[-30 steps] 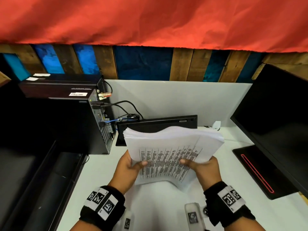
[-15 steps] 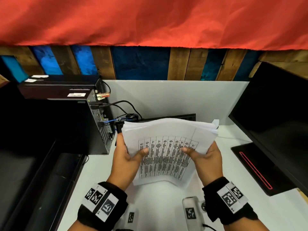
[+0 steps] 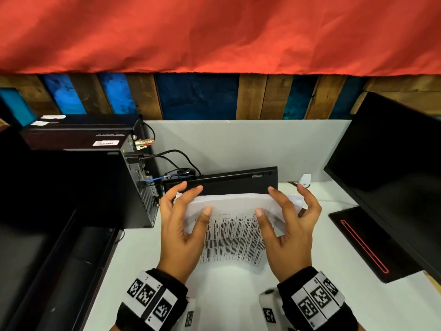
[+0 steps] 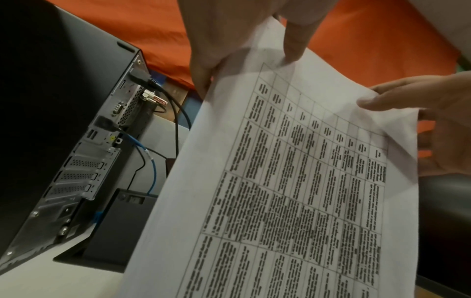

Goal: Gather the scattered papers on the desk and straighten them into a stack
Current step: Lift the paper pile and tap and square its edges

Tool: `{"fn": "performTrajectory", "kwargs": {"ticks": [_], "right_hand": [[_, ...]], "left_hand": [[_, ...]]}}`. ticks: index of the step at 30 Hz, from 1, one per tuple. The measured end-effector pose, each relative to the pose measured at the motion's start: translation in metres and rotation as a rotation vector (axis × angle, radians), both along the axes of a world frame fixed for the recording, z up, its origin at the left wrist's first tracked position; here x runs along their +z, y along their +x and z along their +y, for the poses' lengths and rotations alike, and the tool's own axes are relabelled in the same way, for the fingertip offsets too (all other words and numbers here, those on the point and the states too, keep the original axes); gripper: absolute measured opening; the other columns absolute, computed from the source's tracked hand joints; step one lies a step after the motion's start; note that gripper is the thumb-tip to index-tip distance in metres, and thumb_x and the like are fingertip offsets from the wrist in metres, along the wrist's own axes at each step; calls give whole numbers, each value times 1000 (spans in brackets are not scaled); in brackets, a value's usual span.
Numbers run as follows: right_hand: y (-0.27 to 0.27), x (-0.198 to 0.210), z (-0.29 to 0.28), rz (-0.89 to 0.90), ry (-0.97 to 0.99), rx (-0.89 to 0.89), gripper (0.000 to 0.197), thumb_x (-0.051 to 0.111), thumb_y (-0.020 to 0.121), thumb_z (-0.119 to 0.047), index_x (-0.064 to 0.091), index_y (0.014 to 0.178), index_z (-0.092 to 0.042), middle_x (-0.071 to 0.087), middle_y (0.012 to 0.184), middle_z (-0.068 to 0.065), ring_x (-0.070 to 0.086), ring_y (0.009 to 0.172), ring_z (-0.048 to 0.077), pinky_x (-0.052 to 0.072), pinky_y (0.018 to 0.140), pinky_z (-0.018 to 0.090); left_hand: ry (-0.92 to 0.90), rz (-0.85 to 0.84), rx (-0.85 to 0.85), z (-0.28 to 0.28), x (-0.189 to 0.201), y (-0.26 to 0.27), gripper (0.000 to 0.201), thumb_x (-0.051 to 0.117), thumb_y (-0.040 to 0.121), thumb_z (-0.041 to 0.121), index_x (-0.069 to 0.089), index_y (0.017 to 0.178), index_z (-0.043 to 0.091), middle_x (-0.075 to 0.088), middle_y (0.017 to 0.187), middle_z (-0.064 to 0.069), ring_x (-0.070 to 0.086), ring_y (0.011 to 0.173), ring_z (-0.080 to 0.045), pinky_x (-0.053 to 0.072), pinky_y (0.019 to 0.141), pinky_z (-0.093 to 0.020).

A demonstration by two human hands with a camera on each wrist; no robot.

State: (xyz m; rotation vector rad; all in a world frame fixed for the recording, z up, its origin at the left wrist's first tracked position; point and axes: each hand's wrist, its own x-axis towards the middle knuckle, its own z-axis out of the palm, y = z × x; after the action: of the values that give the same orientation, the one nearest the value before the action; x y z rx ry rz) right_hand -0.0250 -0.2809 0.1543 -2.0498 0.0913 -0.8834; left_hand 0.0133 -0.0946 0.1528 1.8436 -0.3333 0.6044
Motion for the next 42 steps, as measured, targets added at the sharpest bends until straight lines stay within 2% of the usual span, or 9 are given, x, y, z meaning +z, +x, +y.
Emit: {"fn": "performTrajectory", "kwargs": {"ticks": [5, 8, 12, 15, 18, 22, 30, 36, 42], "right_hand": [[-2, 2, 4, -13, -53, -4, 37, 71, 80, -32, 64, 117, -34, 20, 146, -3, 36, 121, -15, 40, 95, 4], [2, 2, 1, 13, 10, -13, 39, 70, 80, -30, 59, 117, -36, 27, 141, -3, 40, 113, -18, 43, 89, 4], [3, 0, -3, 80, 100, 15, 49, 67, 83, -30, 46, 127, -40, 42, 123, -2, 41, 107, -23, 37, 78, -7], [2, -5, -4, 67, 231, 36, 69, 72, 78, -29, 35, 135, -39, 47, 129, -5, 49, 116, -7, 46, 93, 12], [4, -17, -10, 145, 518, 101, 94, 82, 69, -17, 25, 141, -36, 59, 119, -11, 61, 108, 0, 52, 90, 20], [14, -37, -23, 419, 706, 211, 44, 79, 65, 6, 67, 102, -15, 77, 88, -2, 73, 81, 9, 56, 88, 43], [24, -34, -19, 296, 714, 195, 35, 77, 65, 10, 70, 86, -17, 76, 74, -12, 72, 70, 3, 54, 63, 13], [19, -46, -24, 369, 704, 231, 38, 79, 63, 11, 70, 88, -17, 77, 78, -7, 73, 74, 8, 55, 61, 16], [16, -64, -17, 486, 694, 185, 31, 80, 65, 7, 72, 80, -18, 76, 73, -11, 72, 71, 5, 55, 66, 19]], "left_hand": [[7, -35, -14, -8, -2, -5, 37, 70, 81, 18, 59, 114, 31, 30, 143, -1, 37, 128, 7, 32, 96, 0], [-5, -18, 2, -8, -2, 0, 38, 69, 82, 20, 55, 116, 28, 37, 138, -6, 32, 124, 17, 27, 95, 4], [-99, 29, -63, -6, -12, 5, 67, 66, 84, 19, 33, 136, 46, 41, 139, 1, 40, 131, -2, 32, 108, -14], [-280, 186, -122, -4, -26, 5, 82, 66, 81, 11, 21, 145, 35, 40, 145, 1, 44, 132, -9, 38, 109, -24], [-400, 427, -192, 5, -44, 8, 64, 62, 78, 5, 40, 134, 25, 63, 125, 0, 60, 117, -13, 47, 103, -37], [-300, 637, -200, 12, -61, 12, 48, 55, 88, -10, 51, 117, 28, 68, 113, 4, 64, 108, -5, 46, 103, -37], [-349, 497, -91, 5, -48, 14, 53, 52, 86, -17, 47, 128, 15, 66, 116, 5, 64, 105, 2, 51, 89, -13], [-248, 529, -96, 15, -57, 7, 58, 65, 80, -13, 49, 121, 23, 66, 111, 13, 64, 99, 8, 52, 84, -10], [-195, 636, -31, 12, -77, 0, 45, 60, 86, -9, 50, 119, 19, 67, 105, 7, 66, 99, -13, 51, 94, -42]]}}
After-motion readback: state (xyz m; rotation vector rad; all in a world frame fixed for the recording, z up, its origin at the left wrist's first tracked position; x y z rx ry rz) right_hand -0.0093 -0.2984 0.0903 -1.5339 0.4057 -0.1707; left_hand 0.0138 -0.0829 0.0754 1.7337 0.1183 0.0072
